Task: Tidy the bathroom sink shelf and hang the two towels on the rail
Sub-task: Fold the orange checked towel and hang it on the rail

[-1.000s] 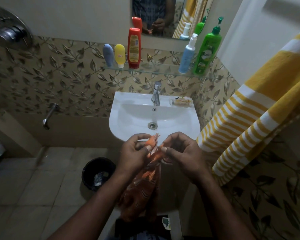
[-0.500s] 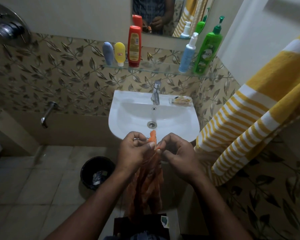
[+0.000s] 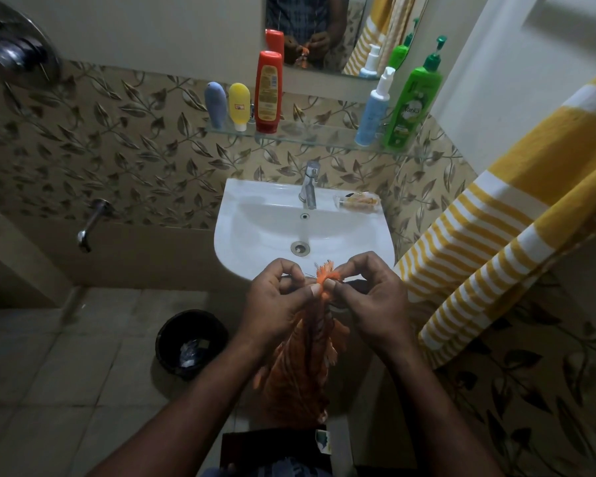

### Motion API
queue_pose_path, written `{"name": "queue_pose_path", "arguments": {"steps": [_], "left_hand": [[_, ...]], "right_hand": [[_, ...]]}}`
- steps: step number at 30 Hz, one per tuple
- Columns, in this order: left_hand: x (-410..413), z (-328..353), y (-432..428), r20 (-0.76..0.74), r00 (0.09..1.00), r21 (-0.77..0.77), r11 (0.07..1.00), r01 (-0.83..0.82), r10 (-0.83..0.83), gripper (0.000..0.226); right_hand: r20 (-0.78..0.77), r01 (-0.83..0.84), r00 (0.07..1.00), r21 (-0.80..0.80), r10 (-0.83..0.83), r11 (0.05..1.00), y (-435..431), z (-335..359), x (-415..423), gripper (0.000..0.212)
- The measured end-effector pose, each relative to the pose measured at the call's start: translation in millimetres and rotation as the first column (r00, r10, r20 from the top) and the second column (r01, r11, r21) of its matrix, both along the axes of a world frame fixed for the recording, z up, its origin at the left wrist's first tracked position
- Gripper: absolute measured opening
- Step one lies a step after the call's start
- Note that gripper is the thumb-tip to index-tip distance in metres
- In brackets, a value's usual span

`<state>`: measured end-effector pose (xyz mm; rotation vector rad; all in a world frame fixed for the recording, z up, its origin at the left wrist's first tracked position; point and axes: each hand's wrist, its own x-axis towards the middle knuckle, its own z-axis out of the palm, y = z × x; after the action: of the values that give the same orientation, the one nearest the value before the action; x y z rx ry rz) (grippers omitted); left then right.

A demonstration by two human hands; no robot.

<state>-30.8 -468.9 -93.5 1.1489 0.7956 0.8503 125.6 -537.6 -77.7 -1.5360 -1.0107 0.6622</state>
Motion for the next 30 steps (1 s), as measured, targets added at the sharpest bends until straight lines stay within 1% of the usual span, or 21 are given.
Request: {"name": "queue_pose_path", "arguments": {"steps": [4,11,16,21,24,27,30], "left_hand": [[-1,5,0,0.008,1.0,0.006,1.0,-0.001,0.001,0.022],[-1,6,-2,-0.063,0.998,0.113,0.994,0.008,0.0,0.021],[-1,4,-1,-0.101,0.995,0.179,0.984,0.006,0.012,0.017],[-1,1,0,-0.105,0.994,0.208,0.977,0.041,-0.019,0.028],[-1,-4,1,-0.141,0.99,0.248,0.969,0.017,0.018,0.024],[0,-7,1,-0.155,0.987,0.256,0.967,-0.006,0.048,0.021],[2,-9,0,-0.179,0.98,0.296,0.955,-0.032,0.088,0.021]], "right_hand": [[0.001,0.016,1.0,-0.01,-0.016,1.0,0,1,0,0.026],[0.002,0.052,0.999,-0.002,-0.052,0.999,-1,3,-3,0.034],[0.017,0.086,0.996,0.006,-0.087,0.996,0,2,-4,0.033],[0.037,0.112,0.993,0.009,-0.112,0.994,1,-1,-3,0.035],[0.035,0.105,0.994,0.006,-0.105,0.994,1,-4,-3,0.037],[0.02,0.087,0.996,-0.001,-0.087,0.996,1,-5,-4,0.038],[0.013,0.084,0.996,0.003,-0.084,0.996,1,-6,-5,0.034]]}}
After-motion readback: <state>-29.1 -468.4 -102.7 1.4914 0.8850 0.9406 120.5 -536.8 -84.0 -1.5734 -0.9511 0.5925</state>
